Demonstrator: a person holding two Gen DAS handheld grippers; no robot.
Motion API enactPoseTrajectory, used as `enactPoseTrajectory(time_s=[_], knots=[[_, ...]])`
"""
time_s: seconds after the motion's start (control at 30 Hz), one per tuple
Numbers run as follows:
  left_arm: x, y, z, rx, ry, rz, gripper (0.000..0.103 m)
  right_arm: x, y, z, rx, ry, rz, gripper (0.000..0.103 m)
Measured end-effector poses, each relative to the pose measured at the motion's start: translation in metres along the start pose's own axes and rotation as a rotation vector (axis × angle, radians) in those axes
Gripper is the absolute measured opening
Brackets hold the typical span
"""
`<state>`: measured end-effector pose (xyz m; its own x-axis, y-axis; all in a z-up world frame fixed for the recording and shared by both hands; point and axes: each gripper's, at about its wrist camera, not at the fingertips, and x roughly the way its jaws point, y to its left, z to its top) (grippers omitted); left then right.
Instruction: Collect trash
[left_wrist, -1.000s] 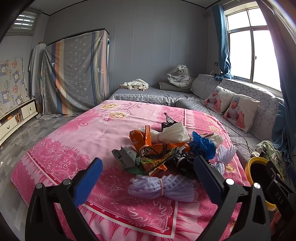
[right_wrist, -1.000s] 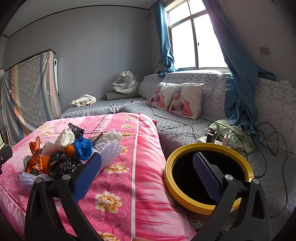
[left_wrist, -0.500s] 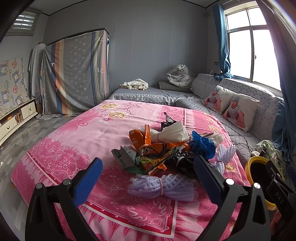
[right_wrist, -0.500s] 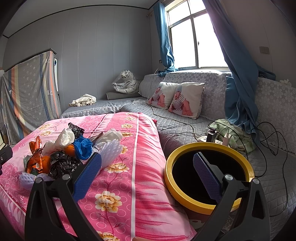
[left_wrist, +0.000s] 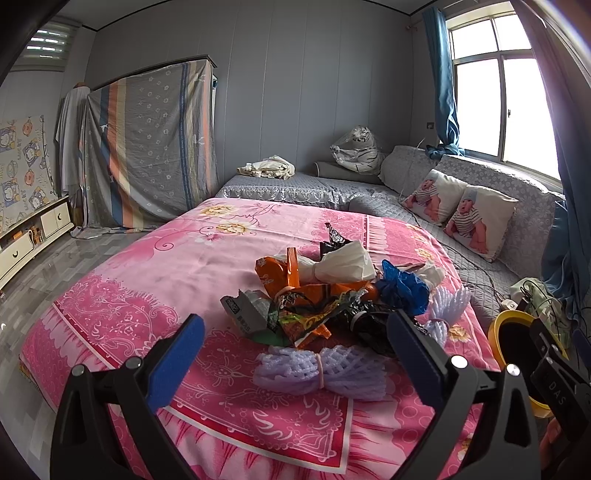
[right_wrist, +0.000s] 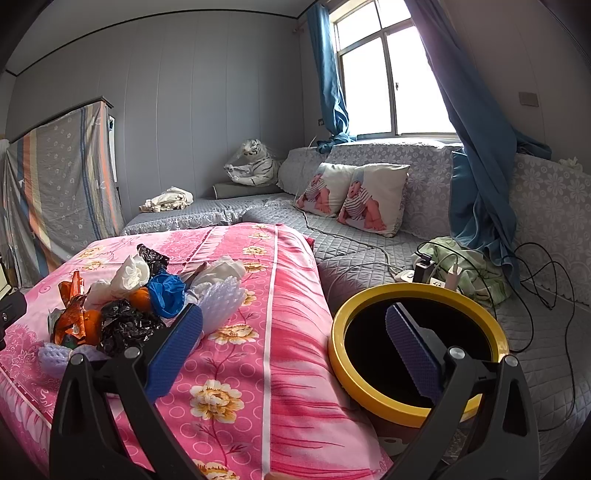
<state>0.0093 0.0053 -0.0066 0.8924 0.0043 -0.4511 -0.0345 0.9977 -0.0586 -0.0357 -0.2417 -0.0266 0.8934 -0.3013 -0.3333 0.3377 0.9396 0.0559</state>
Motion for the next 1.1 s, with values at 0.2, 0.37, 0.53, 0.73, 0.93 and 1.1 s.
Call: enactPoseTrajectory(time_s=[0.2,0.37,0.53,0.73,0.93,1.1], knots=[[0.0,-0.001,-0.002,0.002,0.002,-0.005,0.096,0.001,0.0,-0.002,0.002,0.003,0.0,0.095],[0.001,-0.005,-0.006,0.012,0.01,-0.013,0.096,0.003,0.0,-0.004,0.011,0.015,-0.001,0.095],[-0.002,-0.003,-0.005,0.005,0.011,-0.046,0.096,0.006,-0.007,0.002,0.031,0.025,-0.001,0.095],[-0.001,-0.004,-0.006,0.005,0.034,-0.092,0.096,0.007,-0.012,0.012,0.013,-0.009,0.06,0.095],[0.002,0.007,-0.007,-0.046,0.042,-0.136,0.096,0.028,-0.017,0.027,-0.028,0.036,0.182,0.095],[0.014,0.029,-0.003,-0.143,0.065,-0.186,0.096,0.065,-0.024,0.036,0.044,0.162,0.276,0.095]])
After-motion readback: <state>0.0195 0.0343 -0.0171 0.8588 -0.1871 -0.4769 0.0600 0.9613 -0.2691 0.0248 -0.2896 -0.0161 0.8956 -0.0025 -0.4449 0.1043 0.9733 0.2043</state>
